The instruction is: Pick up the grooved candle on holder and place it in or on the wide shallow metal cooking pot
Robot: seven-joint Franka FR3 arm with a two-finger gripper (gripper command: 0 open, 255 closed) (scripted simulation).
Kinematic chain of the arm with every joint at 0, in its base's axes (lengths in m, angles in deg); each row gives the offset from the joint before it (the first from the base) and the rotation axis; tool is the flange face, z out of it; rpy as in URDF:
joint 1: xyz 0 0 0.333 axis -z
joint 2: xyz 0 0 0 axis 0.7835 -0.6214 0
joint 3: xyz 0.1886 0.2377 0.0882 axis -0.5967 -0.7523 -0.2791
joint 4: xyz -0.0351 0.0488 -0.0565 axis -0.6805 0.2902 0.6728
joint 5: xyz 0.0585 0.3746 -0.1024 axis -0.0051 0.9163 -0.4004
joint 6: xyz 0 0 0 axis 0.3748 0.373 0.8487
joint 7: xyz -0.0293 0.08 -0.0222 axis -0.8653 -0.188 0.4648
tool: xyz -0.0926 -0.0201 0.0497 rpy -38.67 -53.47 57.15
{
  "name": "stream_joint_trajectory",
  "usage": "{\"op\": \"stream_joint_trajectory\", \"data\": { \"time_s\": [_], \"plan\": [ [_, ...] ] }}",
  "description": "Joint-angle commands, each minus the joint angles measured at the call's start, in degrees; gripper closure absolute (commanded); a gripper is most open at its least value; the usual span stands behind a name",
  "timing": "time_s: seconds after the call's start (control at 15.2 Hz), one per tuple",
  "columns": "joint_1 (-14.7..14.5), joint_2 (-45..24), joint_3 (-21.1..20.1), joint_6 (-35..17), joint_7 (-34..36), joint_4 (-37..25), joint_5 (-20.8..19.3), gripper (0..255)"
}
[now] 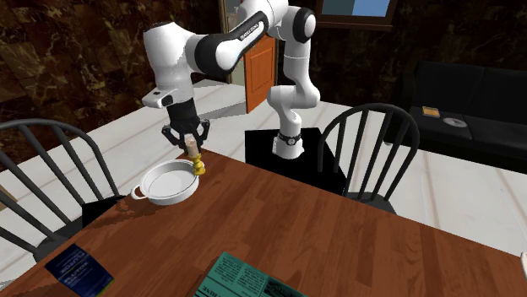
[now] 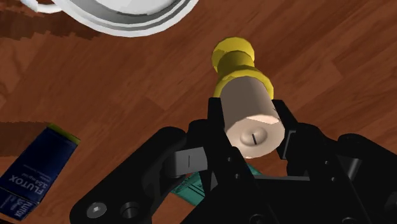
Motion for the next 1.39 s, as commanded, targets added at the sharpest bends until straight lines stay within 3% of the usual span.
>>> {"op": "stream_joint_trajectory", "data": {
  "time_s": [0.0, 0.33, 0.66, 1.32],
  "plan": [
    [1.61, -1.96, 1.52, 1.61, -3.5, -2.67, 1.38, 255],
    [6.86, -8.4, 4.57, 5.62, -12.11, -10.2, 6.01, 255],
    [14.45, -16.58, 6.08, 10.86, -20.24, -20.1, 11.71, 255],
    [13.9, -17.18, 5.45, 3.57, -21.61, -13.08, 12.58, 255]
  ]
}}
